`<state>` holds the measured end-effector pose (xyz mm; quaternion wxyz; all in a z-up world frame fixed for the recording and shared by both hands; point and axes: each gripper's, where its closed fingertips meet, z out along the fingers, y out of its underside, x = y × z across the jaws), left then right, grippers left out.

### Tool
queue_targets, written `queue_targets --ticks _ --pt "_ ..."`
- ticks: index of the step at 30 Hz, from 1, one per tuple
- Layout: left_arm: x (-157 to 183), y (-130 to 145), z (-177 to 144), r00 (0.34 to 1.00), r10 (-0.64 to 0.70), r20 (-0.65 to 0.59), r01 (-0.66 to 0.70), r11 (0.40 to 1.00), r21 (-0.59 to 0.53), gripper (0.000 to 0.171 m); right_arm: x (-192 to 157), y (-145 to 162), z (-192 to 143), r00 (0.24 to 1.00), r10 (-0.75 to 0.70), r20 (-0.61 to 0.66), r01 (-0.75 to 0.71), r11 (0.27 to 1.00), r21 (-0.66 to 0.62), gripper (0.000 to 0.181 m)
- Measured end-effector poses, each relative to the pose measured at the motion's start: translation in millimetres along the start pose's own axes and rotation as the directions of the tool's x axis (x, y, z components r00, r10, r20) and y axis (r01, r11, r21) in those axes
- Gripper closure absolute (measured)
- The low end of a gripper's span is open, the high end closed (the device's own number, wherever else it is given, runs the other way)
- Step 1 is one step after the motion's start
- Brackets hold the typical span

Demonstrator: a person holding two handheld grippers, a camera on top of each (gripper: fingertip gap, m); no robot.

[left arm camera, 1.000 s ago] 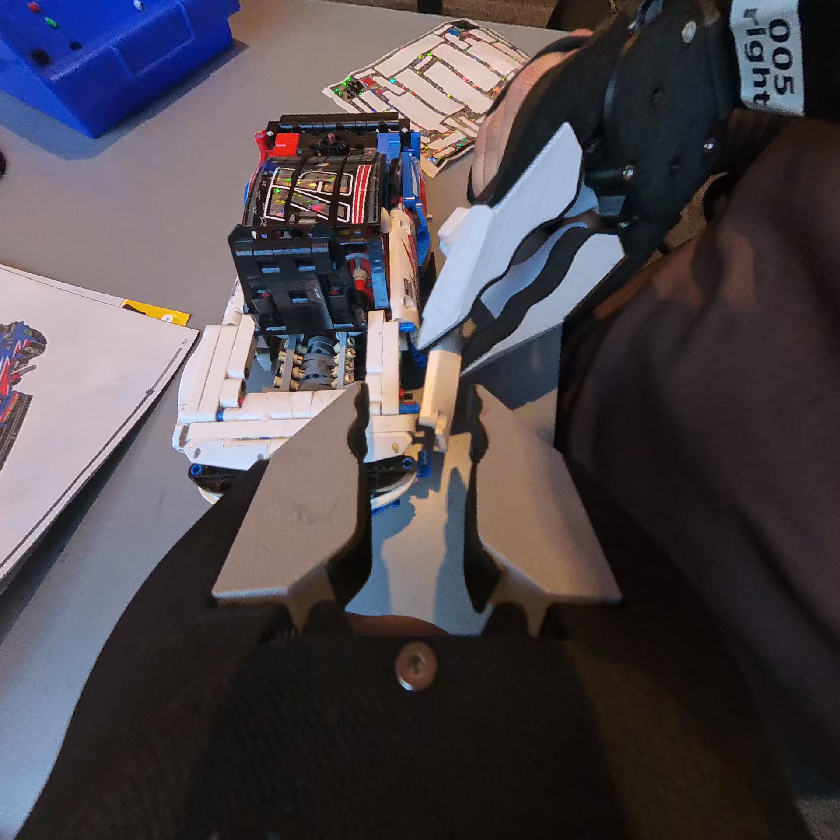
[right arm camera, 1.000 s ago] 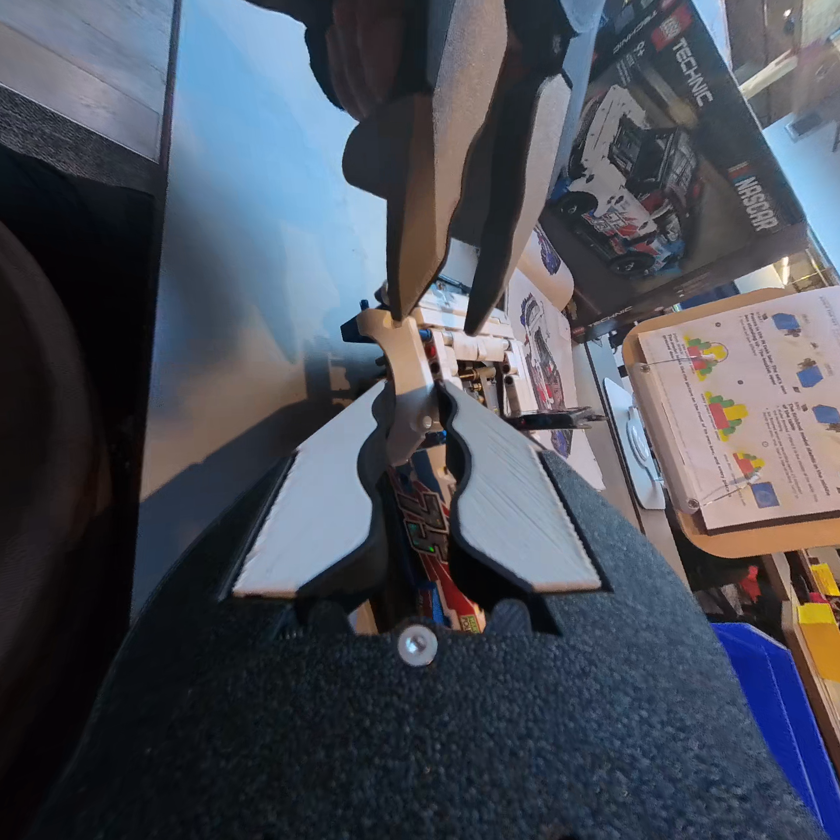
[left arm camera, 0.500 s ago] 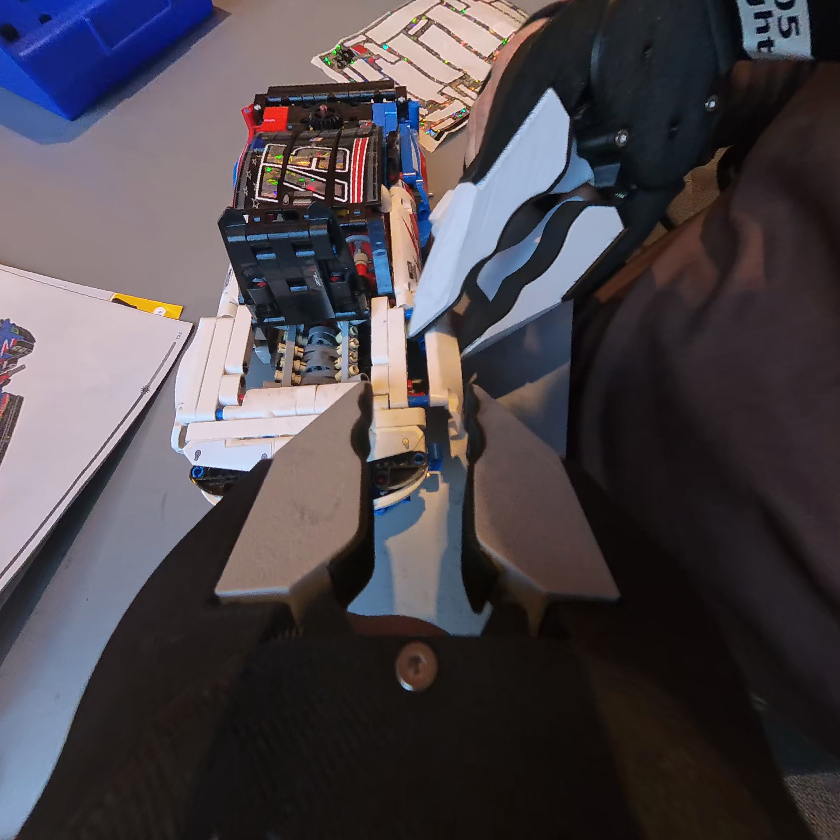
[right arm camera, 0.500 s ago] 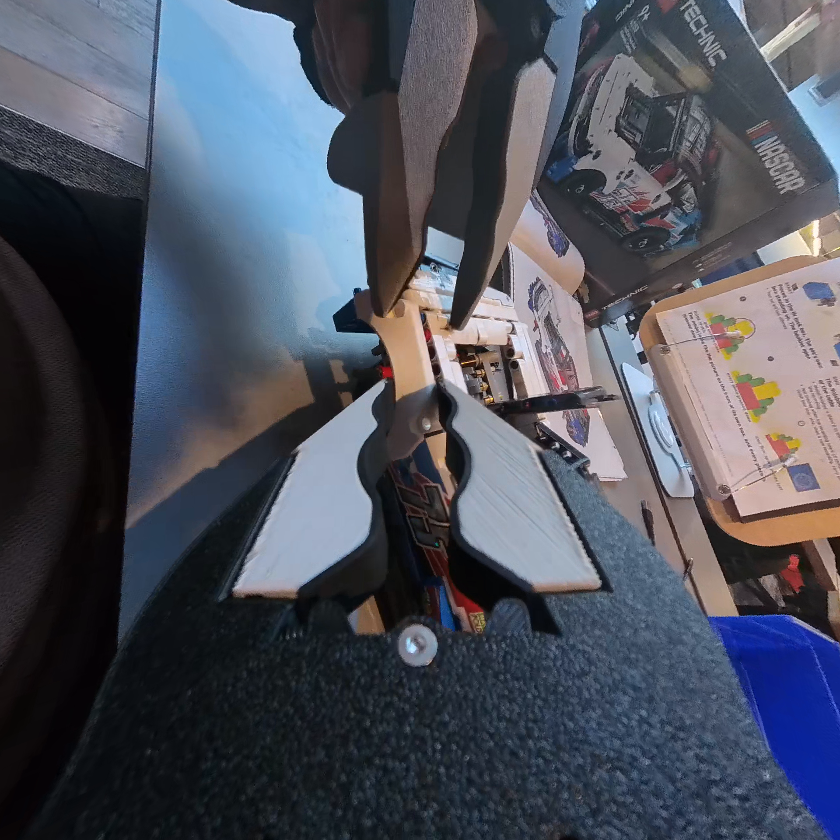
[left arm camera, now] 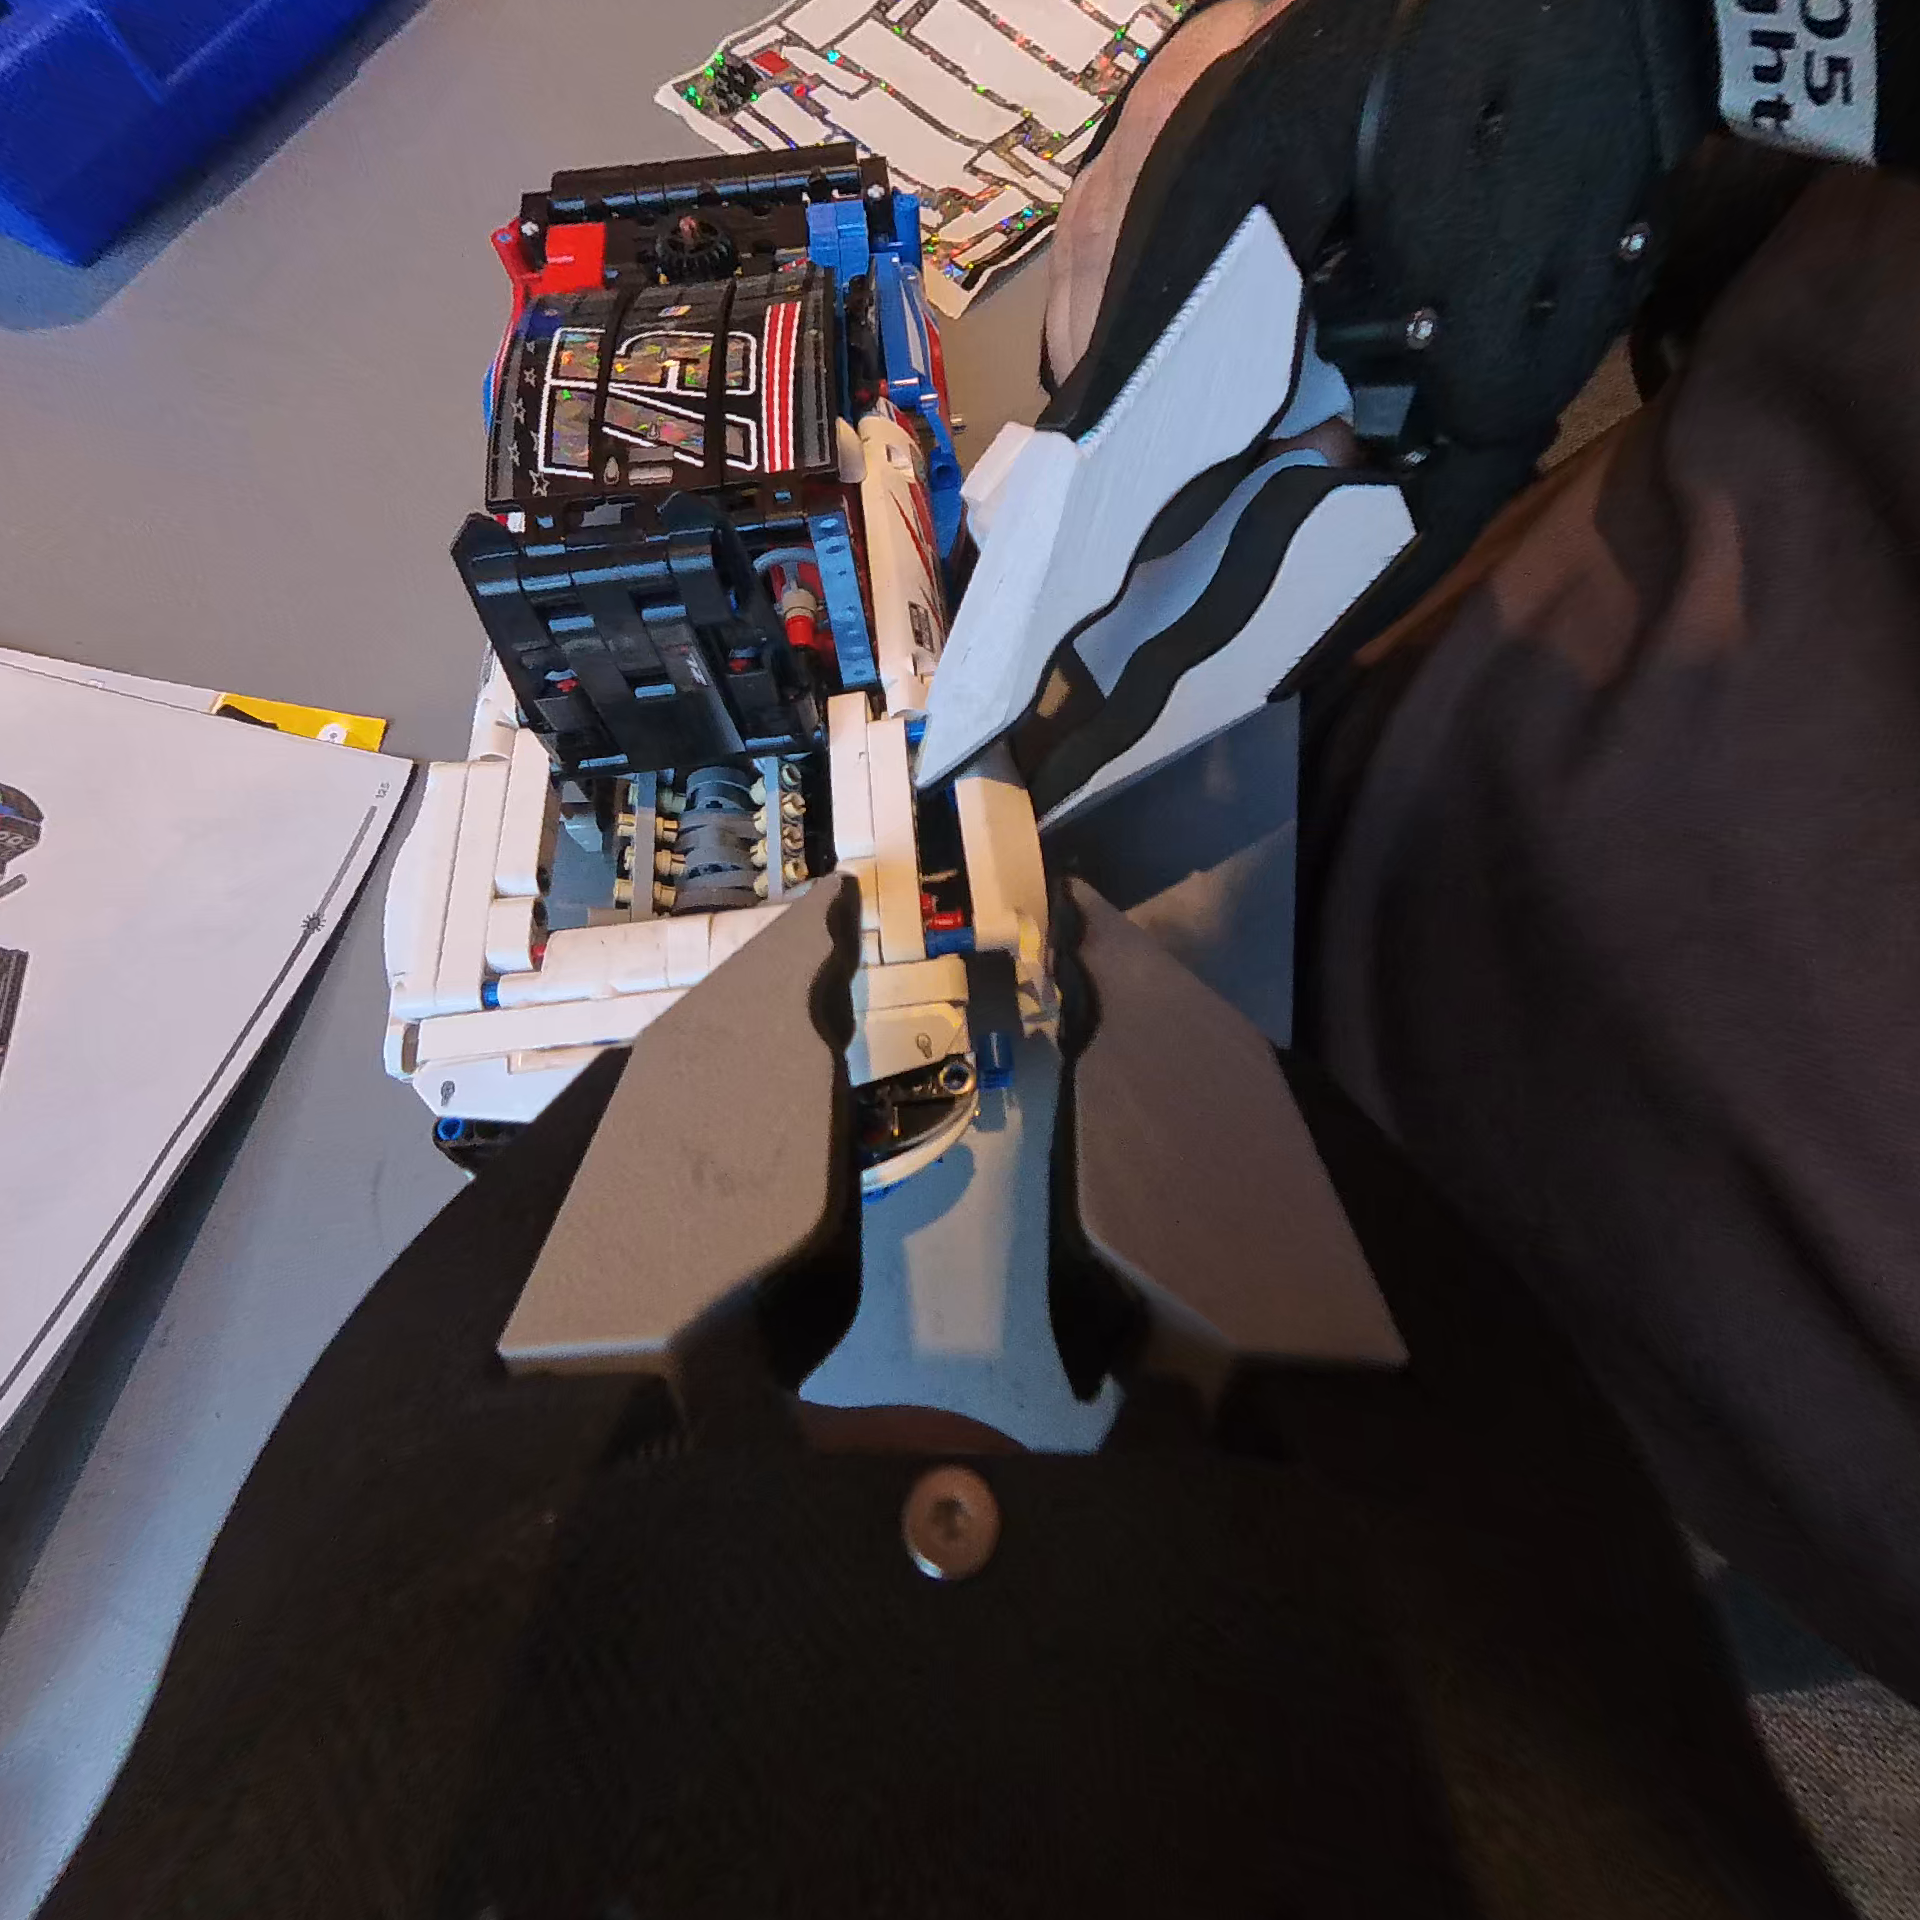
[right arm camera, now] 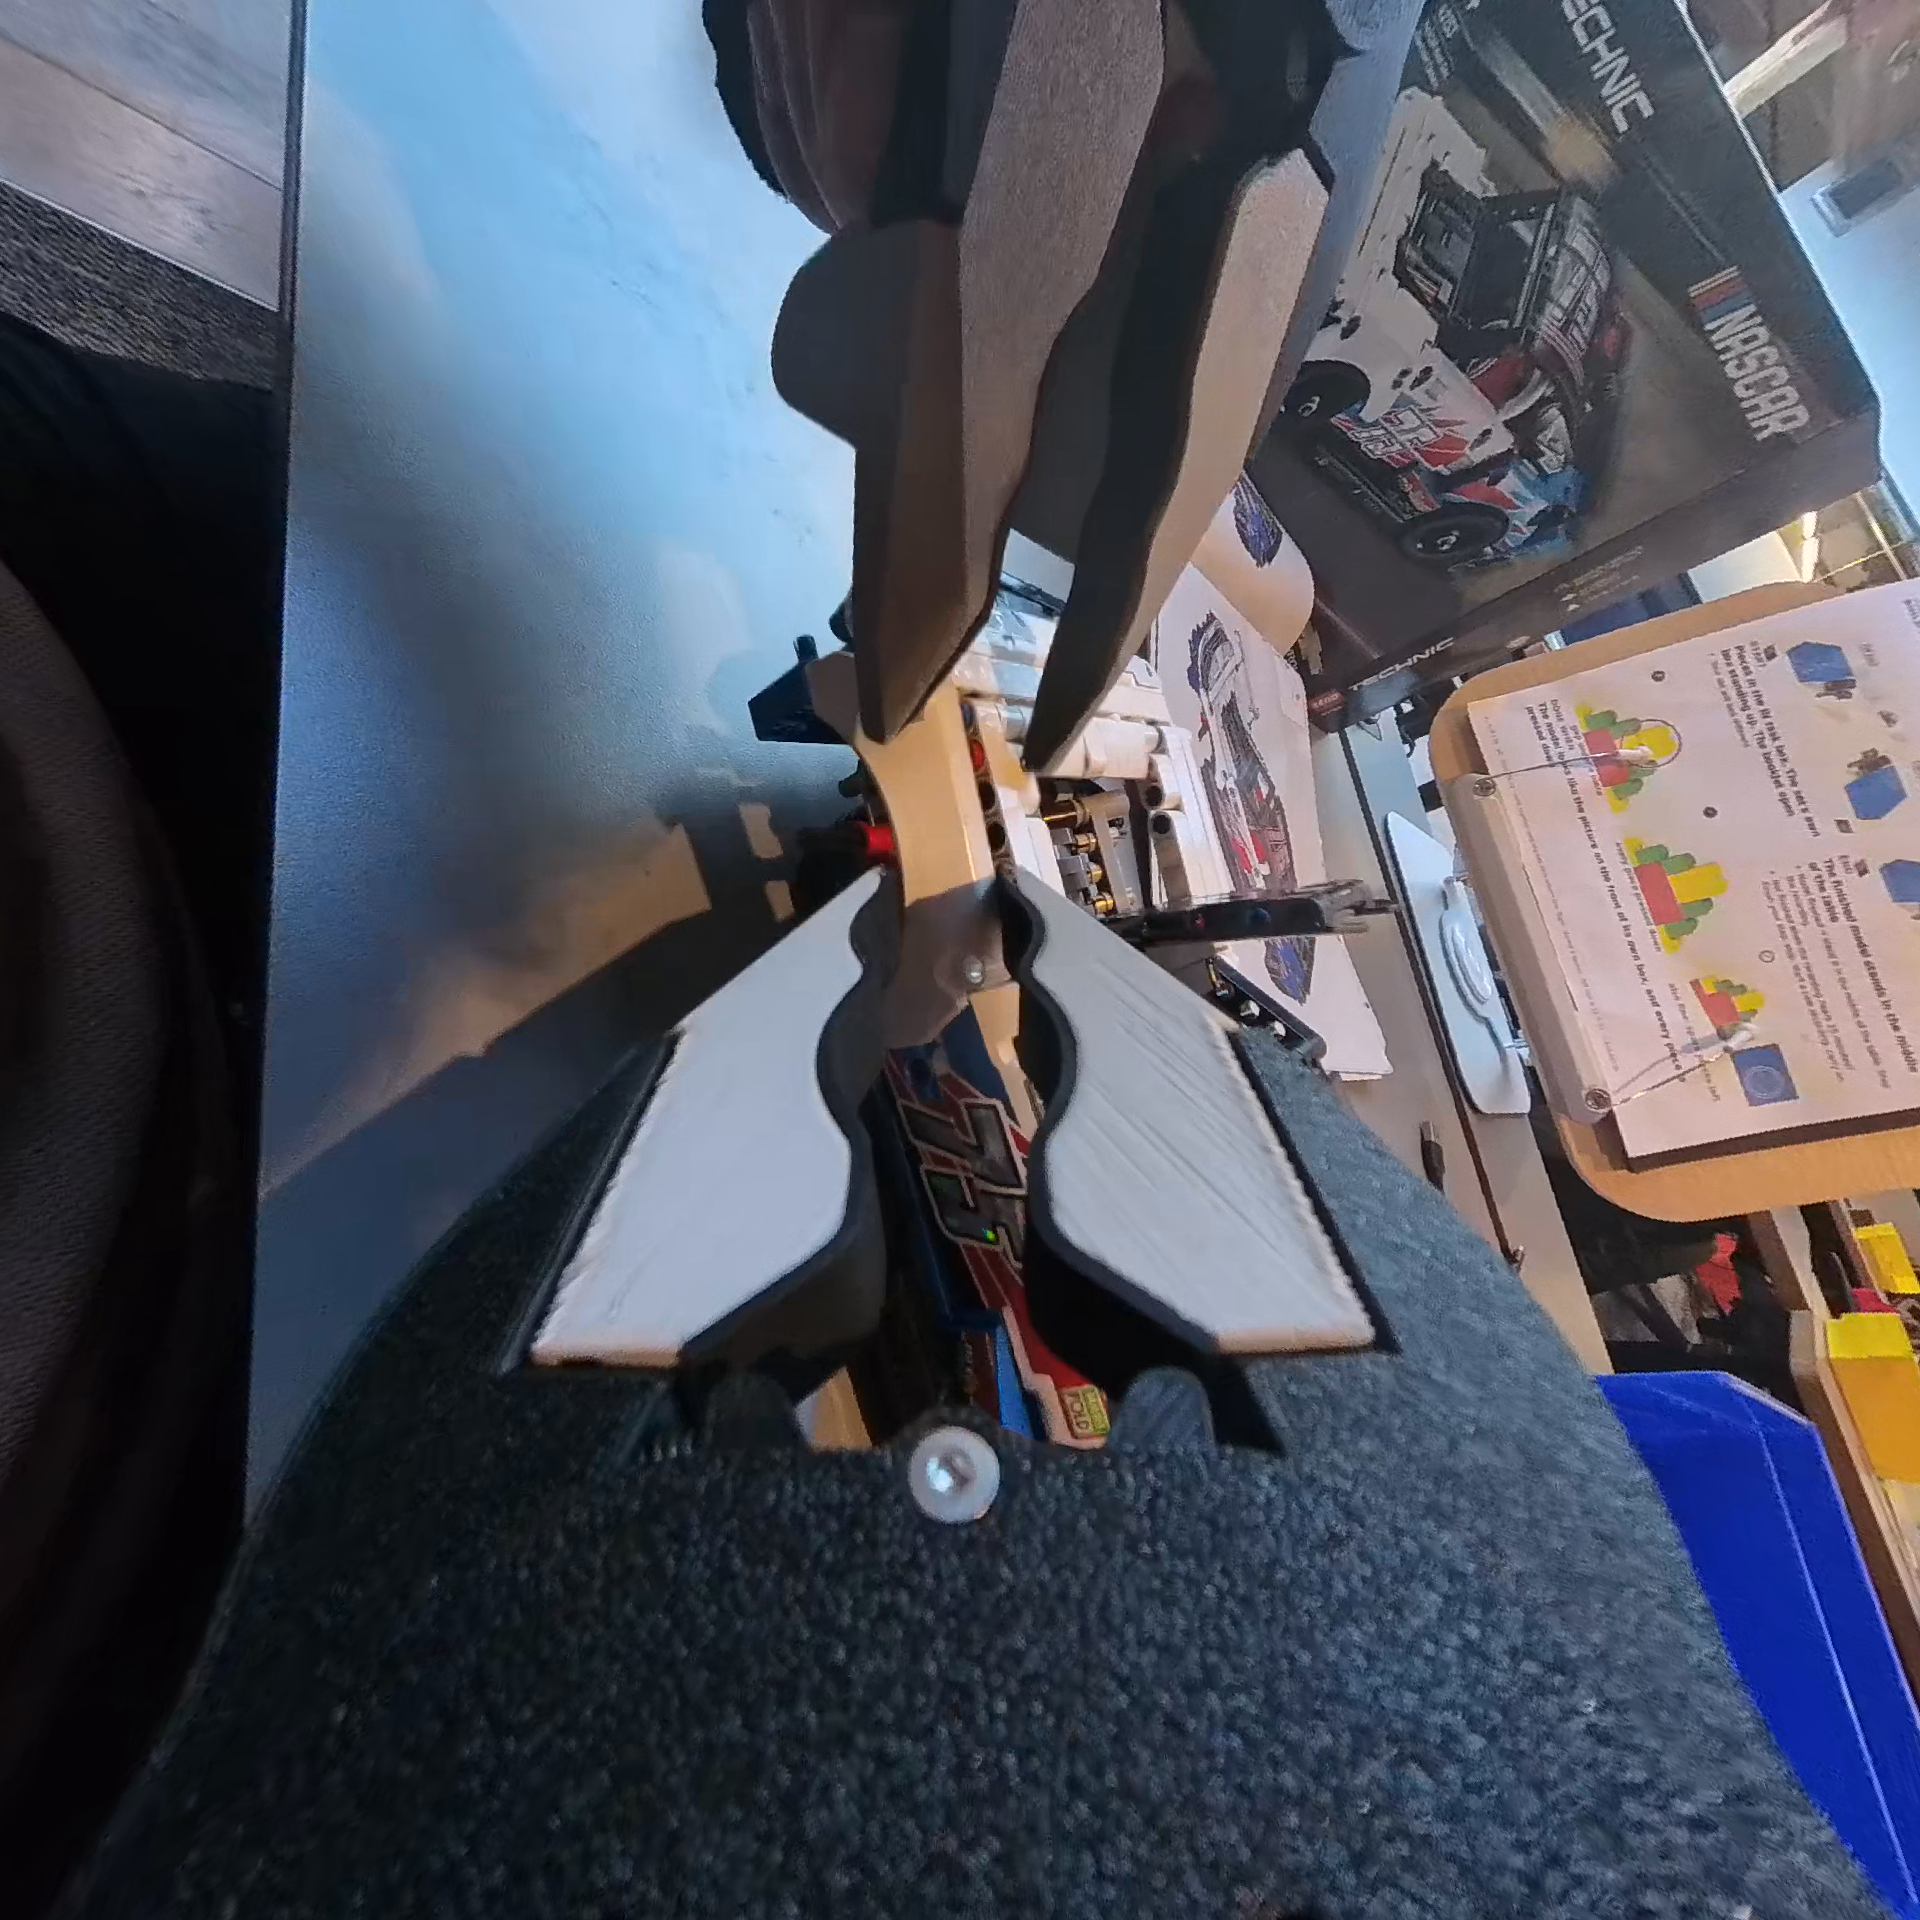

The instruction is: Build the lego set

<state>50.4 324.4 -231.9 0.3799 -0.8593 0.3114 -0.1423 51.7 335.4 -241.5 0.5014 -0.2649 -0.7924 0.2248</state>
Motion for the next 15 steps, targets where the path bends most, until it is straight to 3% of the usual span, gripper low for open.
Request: queue_targets --ticks 15 --pt "0.8 3.8 -3.3 0.999 -0.016 0.033 0.015 1.000 0.023 0.140 -4.2 1.0 1.4 1.000 -0.016 0.026 0.016 1.000 -0.023 0.162"
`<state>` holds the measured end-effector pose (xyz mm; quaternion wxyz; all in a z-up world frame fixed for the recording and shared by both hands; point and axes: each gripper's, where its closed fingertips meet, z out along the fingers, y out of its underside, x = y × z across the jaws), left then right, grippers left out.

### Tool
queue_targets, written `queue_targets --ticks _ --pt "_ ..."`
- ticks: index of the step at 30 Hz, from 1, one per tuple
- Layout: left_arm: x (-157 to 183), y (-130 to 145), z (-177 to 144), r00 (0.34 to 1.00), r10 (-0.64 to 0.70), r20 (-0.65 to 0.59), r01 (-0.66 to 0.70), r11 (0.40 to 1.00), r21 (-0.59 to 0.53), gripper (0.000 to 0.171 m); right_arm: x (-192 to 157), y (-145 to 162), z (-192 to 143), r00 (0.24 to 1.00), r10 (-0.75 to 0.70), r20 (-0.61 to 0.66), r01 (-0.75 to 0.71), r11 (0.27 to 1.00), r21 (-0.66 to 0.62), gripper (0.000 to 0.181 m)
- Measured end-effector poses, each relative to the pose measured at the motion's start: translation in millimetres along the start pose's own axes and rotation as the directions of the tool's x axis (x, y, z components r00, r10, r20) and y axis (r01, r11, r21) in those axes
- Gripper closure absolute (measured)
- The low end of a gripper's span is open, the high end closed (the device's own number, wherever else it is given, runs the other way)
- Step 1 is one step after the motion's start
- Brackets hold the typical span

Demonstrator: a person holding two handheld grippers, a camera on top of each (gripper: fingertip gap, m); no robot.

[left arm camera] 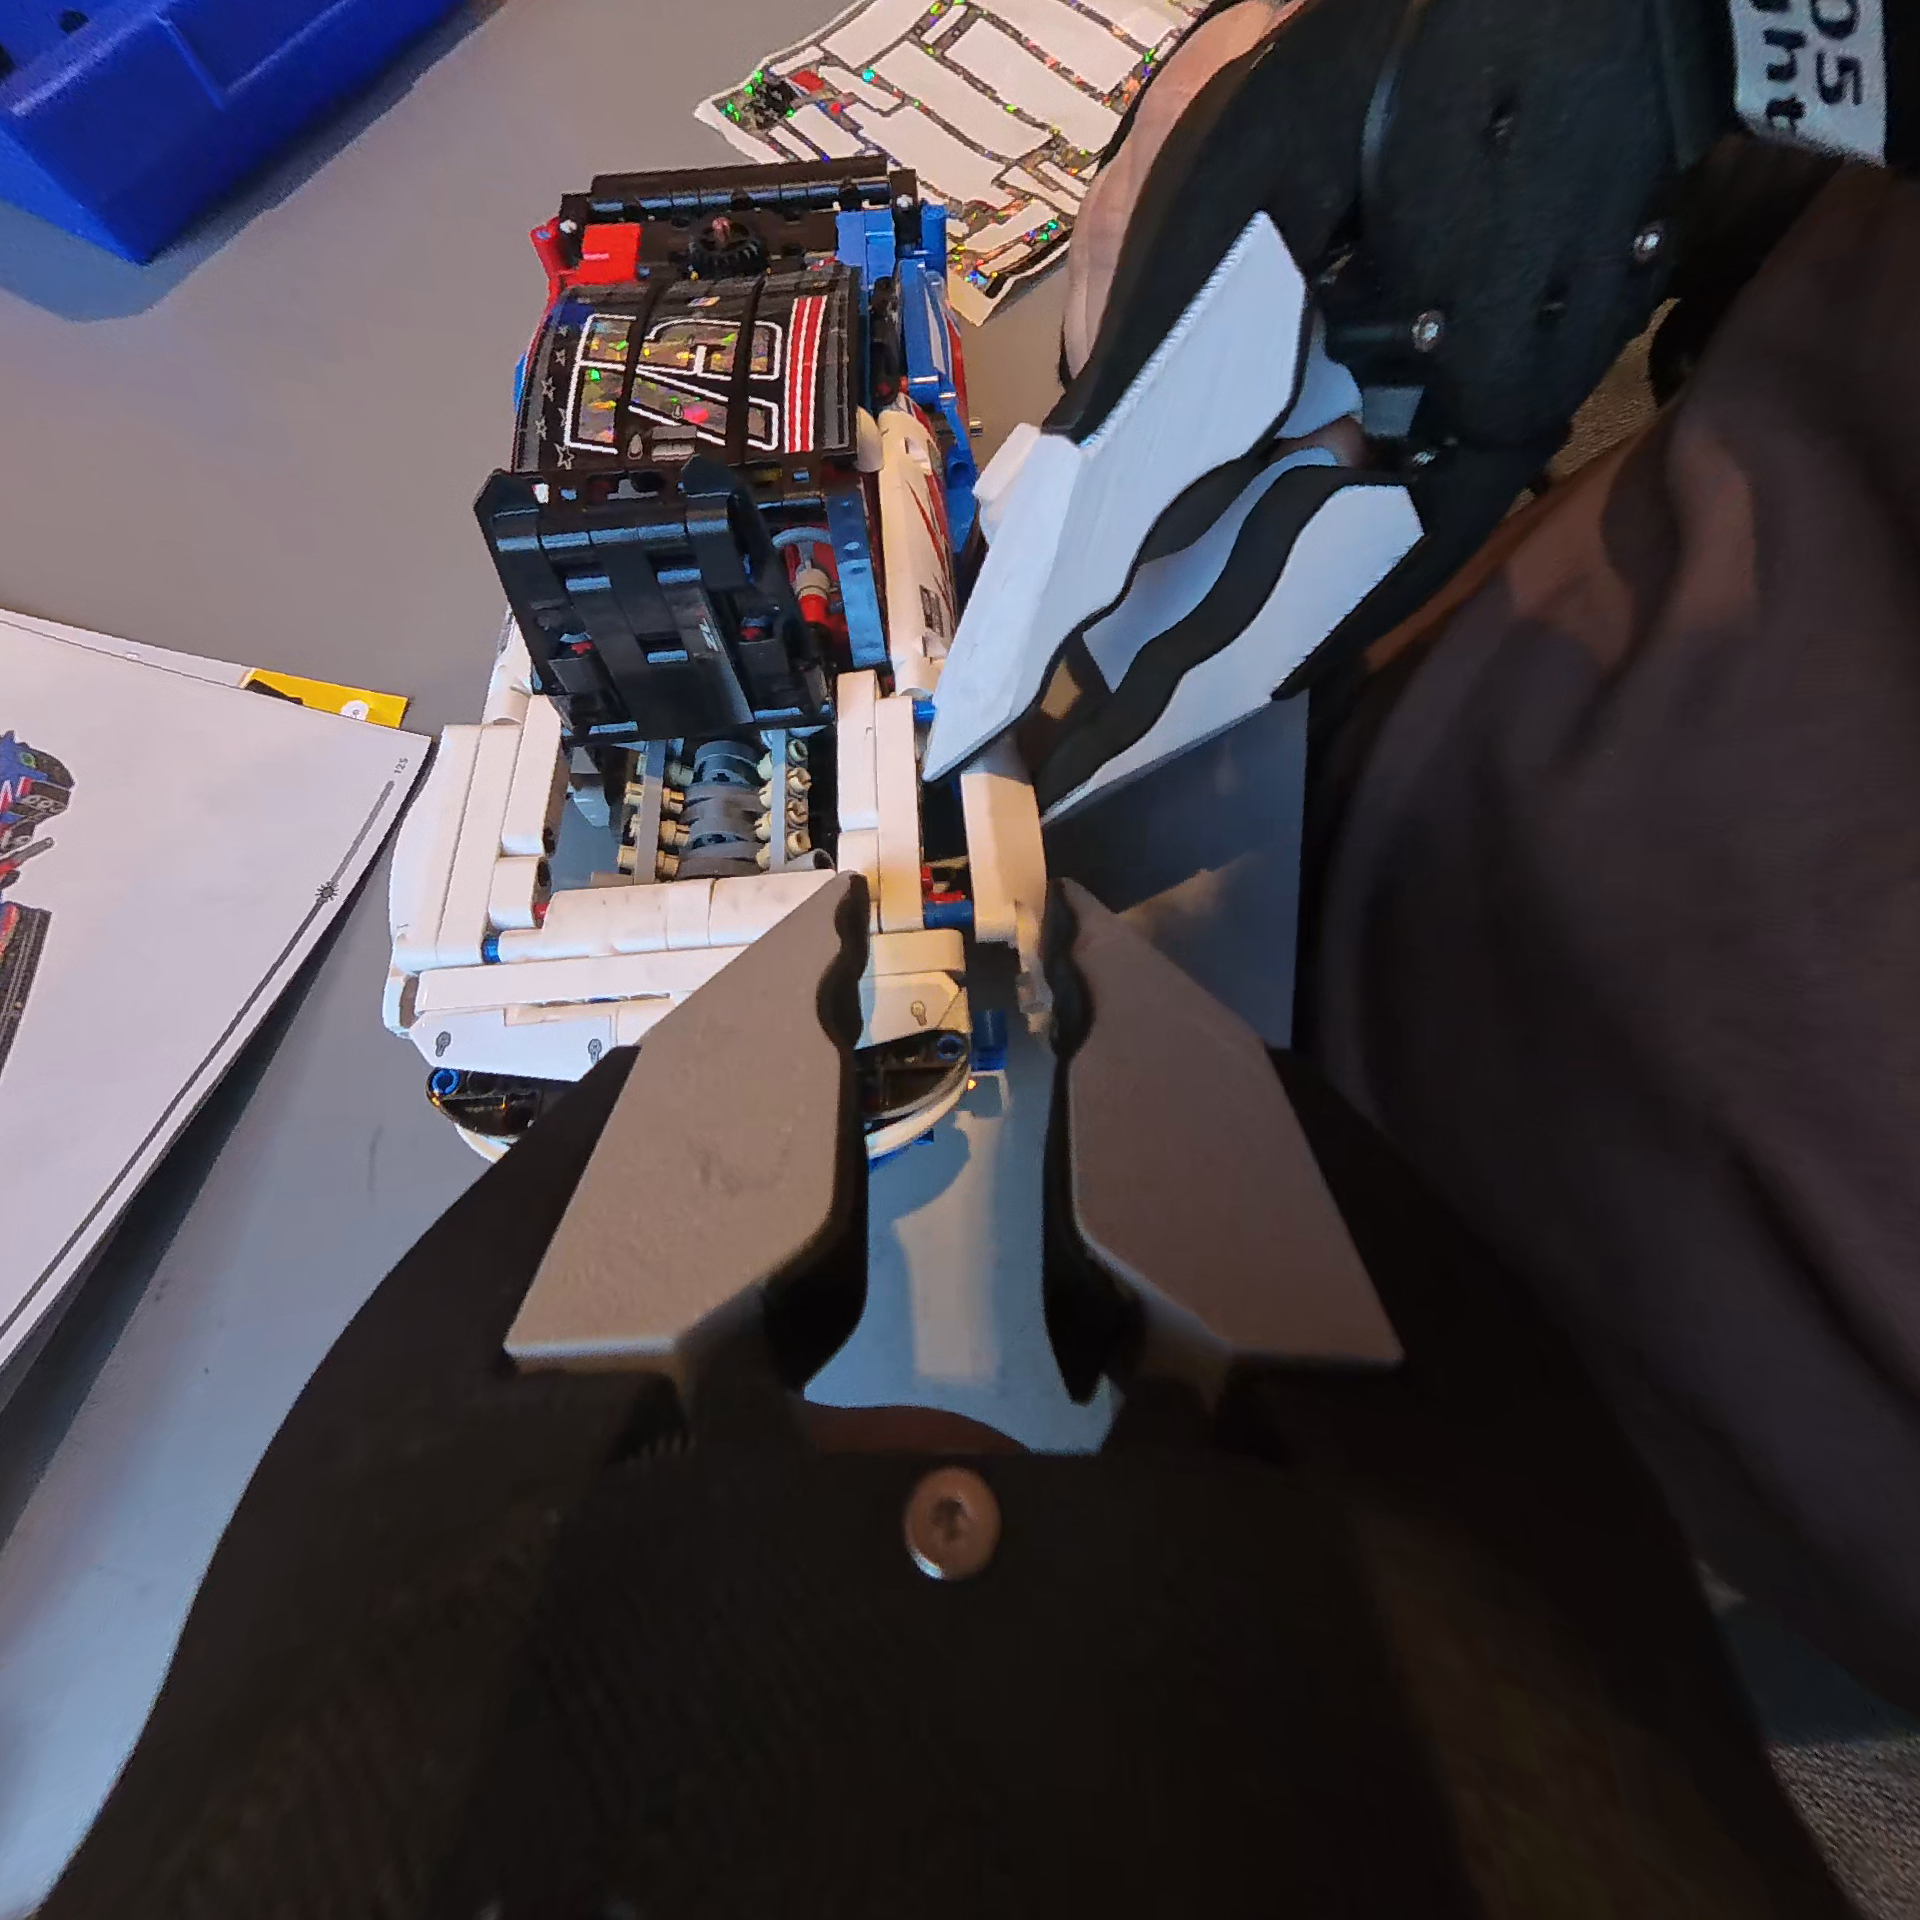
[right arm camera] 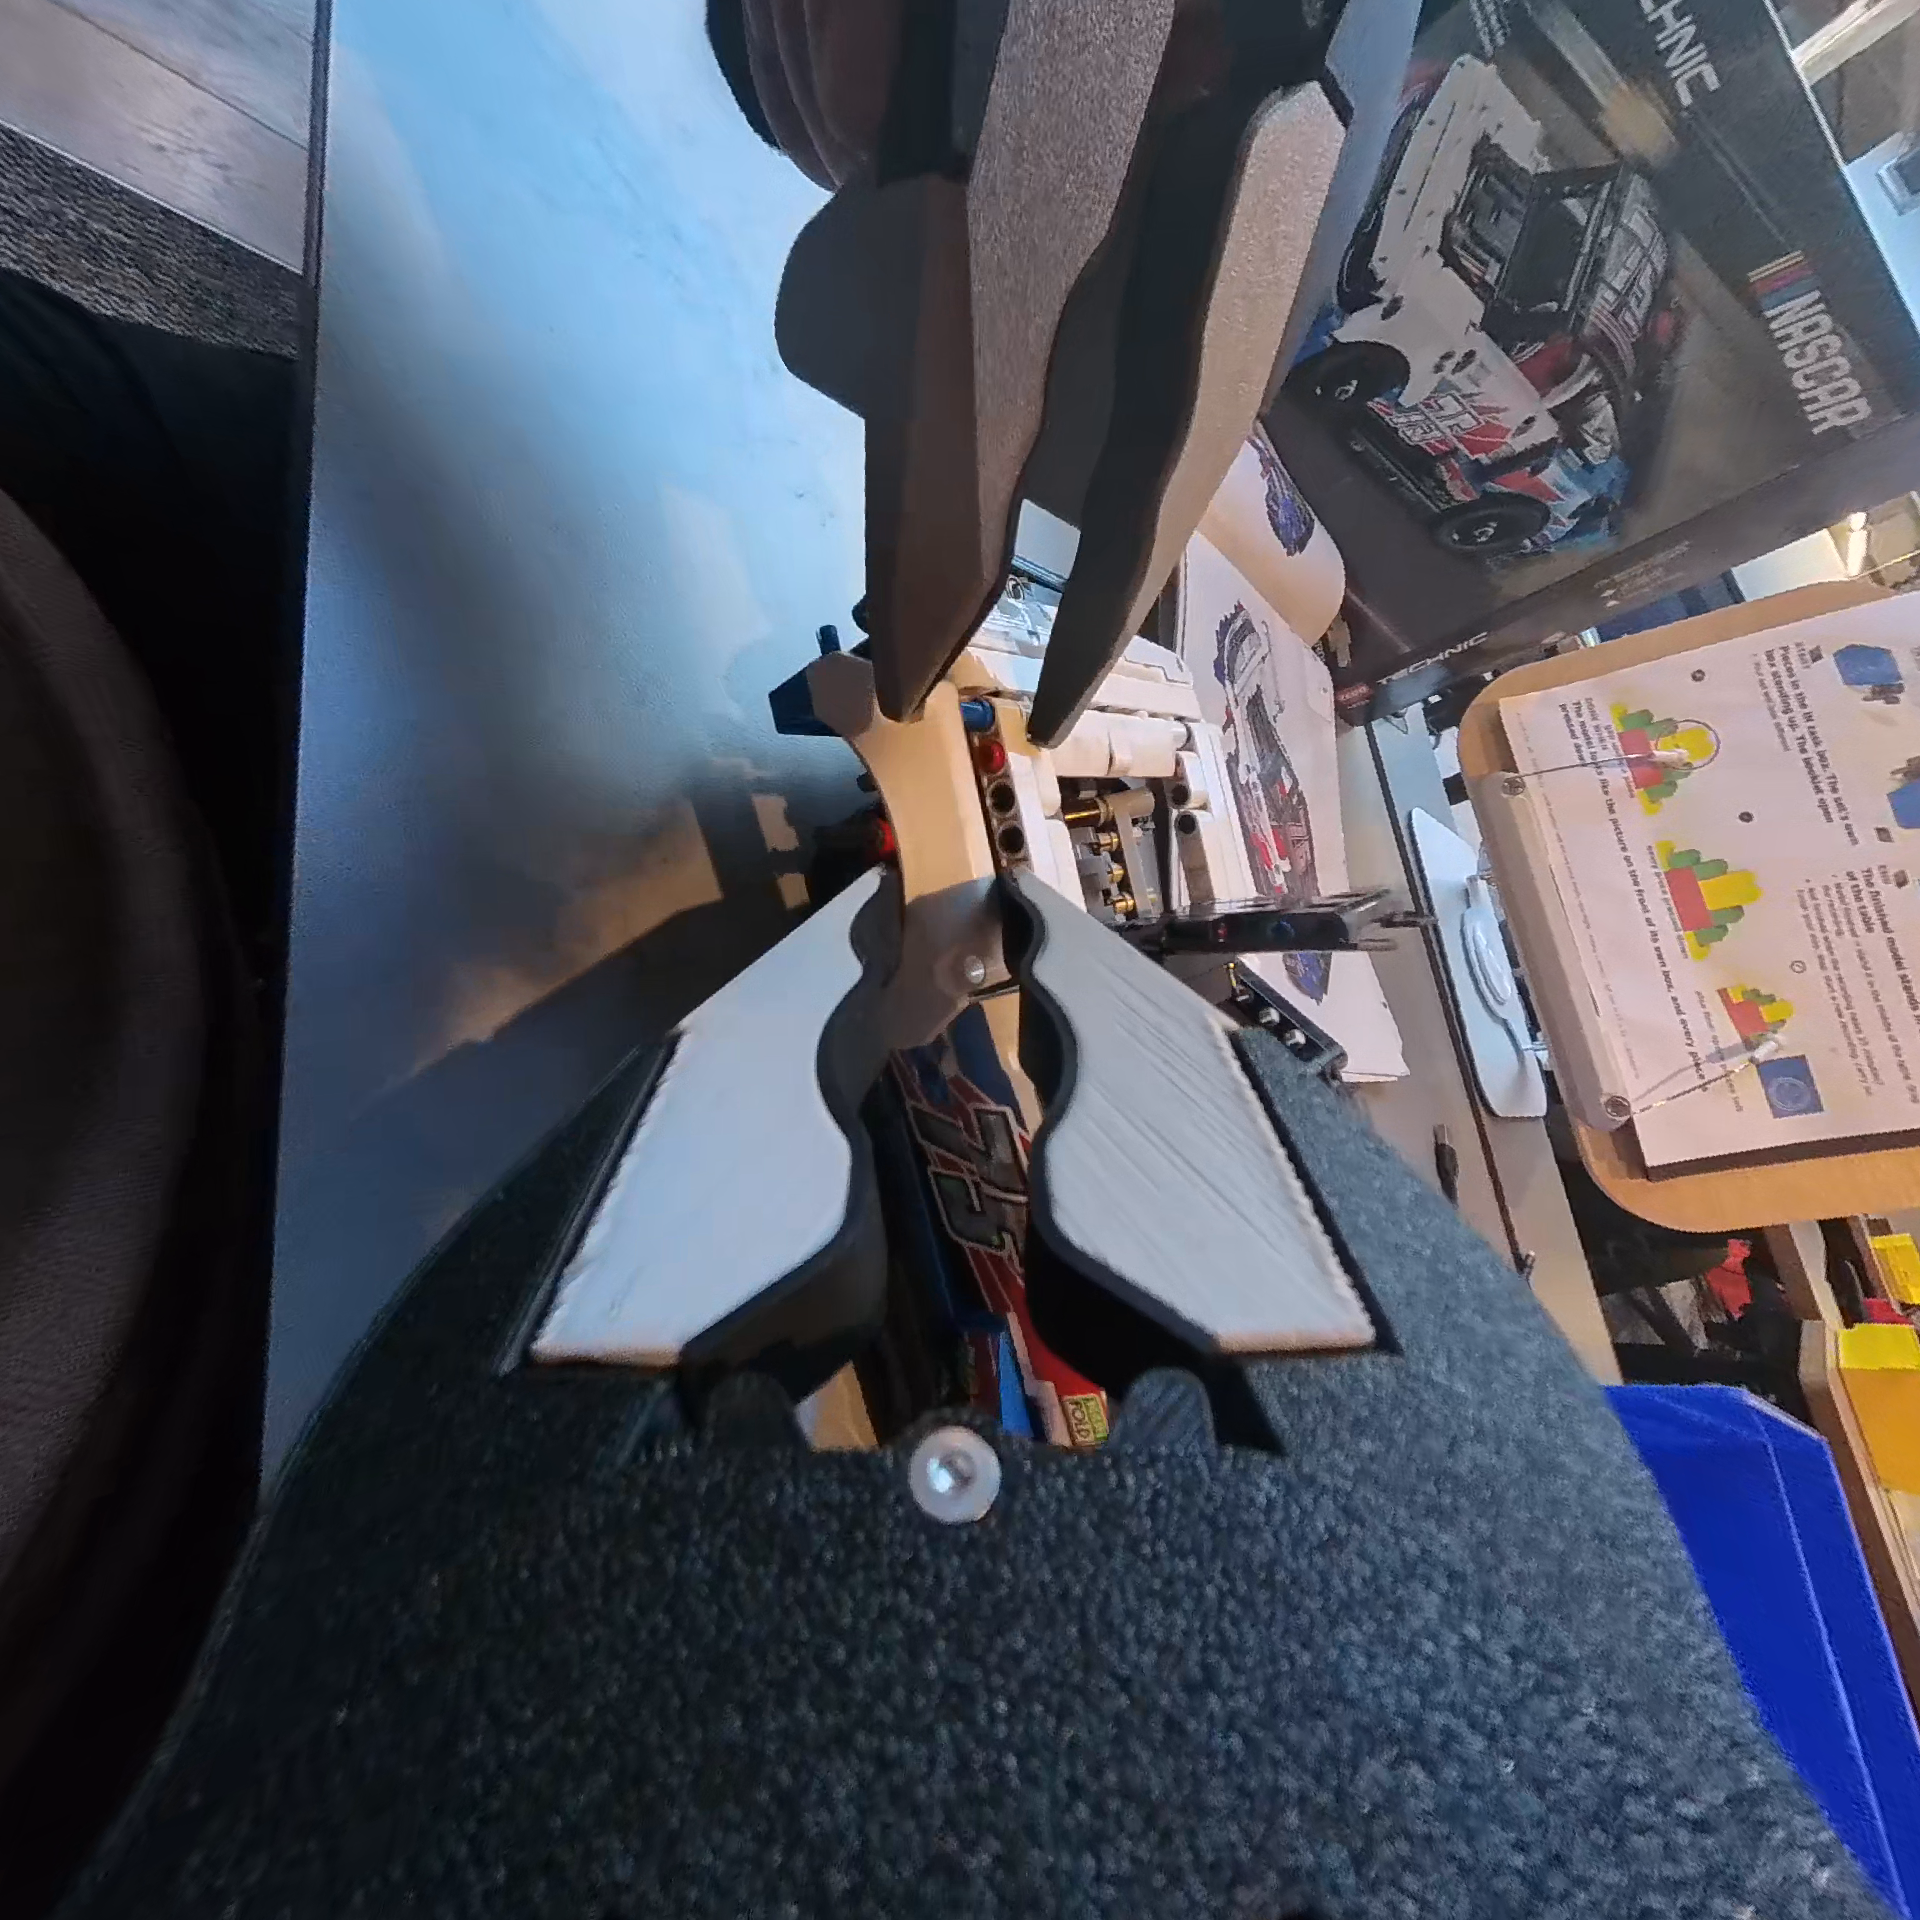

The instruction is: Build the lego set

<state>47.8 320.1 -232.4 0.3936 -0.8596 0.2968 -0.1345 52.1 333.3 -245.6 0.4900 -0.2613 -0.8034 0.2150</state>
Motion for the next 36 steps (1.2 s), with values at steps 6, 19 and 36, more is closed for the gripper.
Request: queue_targets --ticks 6,19,36 --pt "-1 0 0 1.000 0.012 -0.002 -0.012 1.000 -0.009 0.142 2 1 -2 1.000 0.012 0.000 -0.012 1.000 -0.001 0.163" --pt "-4 -4 4 1.000 0.019 -0.019 -0.019 1.000 -0.010 0.143 4 1 0 1.000 0.018 0.004 -0.018 1.000 -0.005 0.163" --pt "-8 1 13 0.996 0.062 -0.070 -0.074 0.980 -0.187 0.131 4 1 1 1.000 0.019 0.003 -0.019 1.000 -0.002 0.161"
